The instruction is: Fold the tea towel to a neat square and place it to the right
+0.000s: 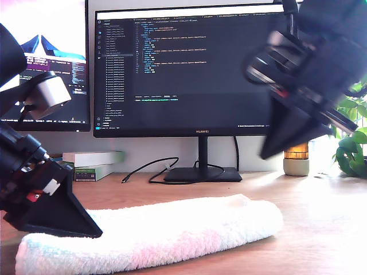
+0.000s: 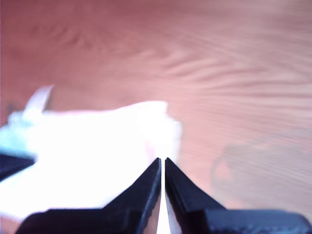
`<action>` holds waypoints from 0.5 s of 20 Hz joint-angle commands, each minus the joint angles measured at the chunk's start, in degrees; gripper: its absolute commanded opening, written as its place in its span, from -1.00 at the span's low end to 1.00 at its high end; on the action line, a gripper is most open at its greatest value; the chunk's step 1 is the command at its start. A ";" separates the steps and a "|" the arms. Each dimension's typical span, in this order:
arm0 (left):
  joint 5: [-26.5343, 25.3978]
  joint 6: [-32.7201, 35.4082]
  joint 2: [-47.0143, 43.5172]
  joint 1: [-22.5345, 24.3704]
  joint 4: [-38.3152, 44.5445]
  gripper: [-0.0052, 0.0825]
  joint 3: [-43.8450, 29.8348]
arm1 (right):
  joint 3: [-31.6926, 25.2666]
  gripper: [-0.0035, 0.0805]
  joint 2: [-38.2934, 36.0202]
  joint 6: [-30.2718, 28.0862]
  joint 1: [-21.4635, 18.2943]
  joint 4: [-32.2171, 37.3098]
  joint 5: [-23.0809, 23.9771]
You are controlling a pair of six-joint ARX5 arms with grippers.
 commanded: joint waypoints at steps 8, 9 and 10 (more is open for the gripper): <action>0.33 0.07 1.27 -0.15 -0.72 -0.93 -1.14 | -6.88 -0.95 -0.39 6.16 13.33 8.26 9.55; 0.33 0.07 1.27 -0.15 -0.83 -0.93 -1.14 | -7.78 -0.95 -0.39 6.25 13.64 9.25 9.60; 0.35 0.07 1.27 -0.15 -0.94 -0.93 -1.14 | -8.61 -0.95 -0.28 6.23 13.62 10.10 9.57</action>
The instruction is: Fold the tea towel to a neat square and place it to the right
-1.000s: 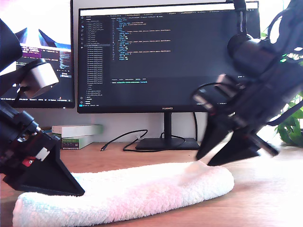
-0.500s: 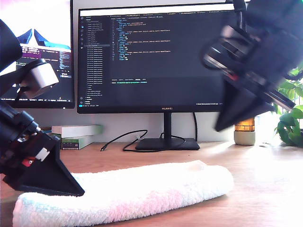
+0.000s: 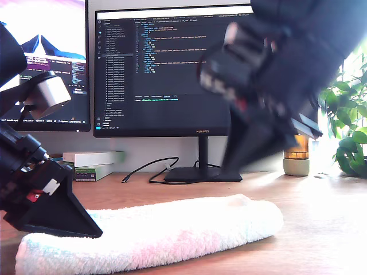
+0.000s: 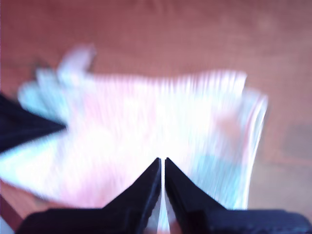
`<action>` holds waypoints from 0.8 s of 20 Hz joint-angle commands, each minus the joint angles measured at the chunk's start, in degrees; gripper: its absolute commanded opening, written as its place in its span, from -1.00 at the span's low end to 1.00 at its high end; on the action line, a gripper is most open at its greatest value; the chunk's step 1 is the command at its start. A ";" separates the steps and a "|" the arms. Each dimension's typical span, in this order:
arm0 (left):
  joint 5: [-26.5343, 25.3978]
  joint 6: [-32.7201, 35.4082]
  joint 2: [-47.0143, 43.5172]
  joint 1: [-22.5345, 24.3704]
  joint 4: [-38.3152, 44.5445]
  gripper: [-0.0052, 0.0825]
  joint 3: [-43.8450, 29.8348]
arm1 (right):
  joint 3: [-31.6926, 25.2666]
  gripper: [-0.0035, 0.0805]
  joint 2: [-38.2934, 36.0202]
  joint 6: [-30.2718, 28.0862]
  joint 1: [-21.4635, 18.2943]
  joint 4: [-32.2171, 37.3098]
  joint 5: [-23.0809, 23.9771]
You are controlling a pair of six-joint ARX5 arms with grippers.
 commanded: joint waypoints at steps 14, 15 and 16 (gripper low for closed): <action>1.90 -1.09 1.27 -0.17 -6.10 -0.93 -1.09 | -2.93 -0.95 13.03 -1.42 -1.62 10.01 0.04; 2.97 -1.99 1.25 -0.20 -6.84 -0.93 -0.98 | -2.93 -0.95 13.70 -2.03 -2.08 10.99 -0.07; 4.26 -3.15 1.25 -0.35 -7.41 -0.93 -0.81 | -2.93 -0.95 14.10 -2.45 -2.56 11.91 -0.57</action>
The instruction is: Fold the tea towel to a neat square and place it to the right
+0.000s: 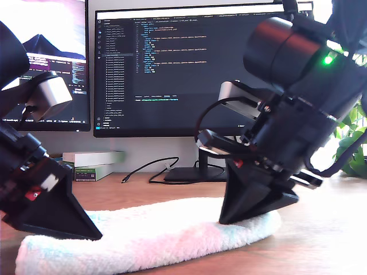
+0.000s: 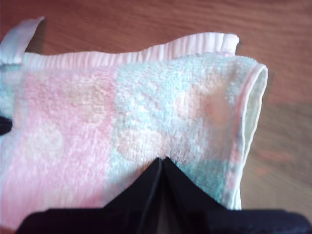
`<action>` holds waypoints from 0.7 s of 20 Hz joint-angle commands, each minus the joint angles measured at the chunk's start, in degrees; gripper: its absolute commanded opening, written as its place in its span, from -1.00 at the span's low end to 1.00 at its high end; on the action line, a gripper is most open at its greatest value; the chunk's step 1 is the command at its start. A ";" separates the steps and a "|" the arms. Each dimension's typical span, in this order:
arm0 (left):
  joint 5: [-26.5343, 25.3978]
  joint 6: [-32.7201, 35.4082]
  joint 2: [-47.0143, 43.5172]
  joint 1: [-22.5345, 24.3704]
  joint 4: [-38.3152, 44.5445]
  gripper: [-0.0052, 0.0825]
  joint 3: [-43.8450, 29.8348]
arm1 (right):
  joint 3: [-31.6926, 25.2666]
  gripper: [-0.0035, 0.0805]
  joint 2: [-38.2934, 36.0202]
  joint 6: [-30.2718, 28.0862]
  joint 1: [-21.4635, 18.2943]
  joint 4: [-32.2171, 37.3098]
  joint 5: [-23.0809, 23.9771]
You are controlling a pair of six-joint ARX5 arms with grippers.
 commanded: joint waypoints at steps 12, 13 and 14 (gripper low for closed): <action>2.64 -4.44 4.85 -5.14 -0.92 -0.93 0.44 | 3.34 -0.95 7.65 -2.82 -3.80 4.11 -6.99; 3.13 -4.44 5.49 -5.14 -1.49 -0.93 0.90 | 4.17 -0.95 8.68 -2.95 -3.76 4.07 -7.08; 3.34 -4.42 5.57 -5.14 -2.23 -0.93 1.36 | 5.29 -0.95 9.75 -3.21 -3.76 3.65 -7.98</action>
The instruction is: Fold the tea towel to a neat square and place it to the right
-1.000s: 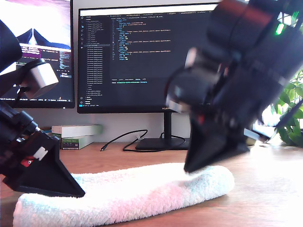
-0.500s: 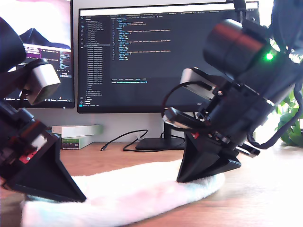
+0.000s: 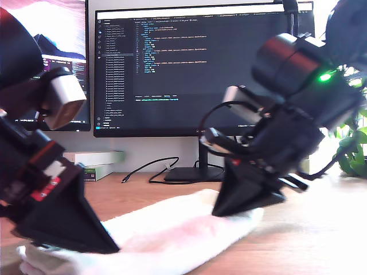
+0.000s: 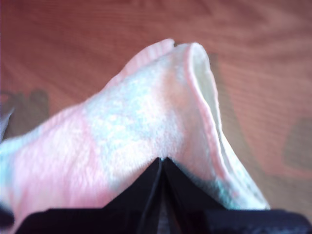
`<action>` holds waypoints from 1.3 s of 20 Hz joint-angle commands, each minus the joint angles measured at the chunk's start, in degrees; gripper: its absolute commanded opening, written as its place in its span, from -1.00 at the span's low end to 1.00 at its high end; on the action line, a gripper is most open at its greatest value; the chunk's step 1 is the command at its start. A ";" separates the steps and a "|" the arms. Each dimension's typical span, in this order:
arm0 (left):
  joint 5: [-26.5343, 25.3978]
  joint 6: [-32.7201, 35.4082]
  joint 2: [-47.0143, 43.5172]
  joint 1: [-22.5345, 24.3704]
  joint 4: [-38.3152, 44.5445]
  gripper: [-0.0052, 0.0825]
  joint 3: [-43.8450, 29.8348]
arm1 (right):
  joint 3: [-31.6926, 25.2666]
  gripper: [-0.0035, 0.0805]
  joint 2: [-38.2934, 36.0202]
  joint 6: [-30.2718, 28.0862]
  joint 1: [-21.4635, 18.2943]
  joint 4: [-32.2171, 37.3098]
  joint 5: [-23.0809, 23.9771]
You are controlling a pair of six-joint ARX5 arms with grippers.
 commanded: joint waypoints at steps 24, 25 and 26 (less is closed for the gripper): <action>3.45 -0.15 10.62 -1.99 -6.49 -0.93 11.50 | 19.34 -0.95 13.20 -9.81 -1.09 -12.00 -4.35; 3.43 -0.15 9.55 -1.99 -6.97 -0.93 11.50 | 19.54 -0.95 12.85 -9.70 -1.60 -12.33 -5.70; 3.28 -0.15 8.52 -1.97 -7.32 -0.93 11.50 | 19.78 -0.95 12.44 -9.70 -1.88 -12.74 -6.60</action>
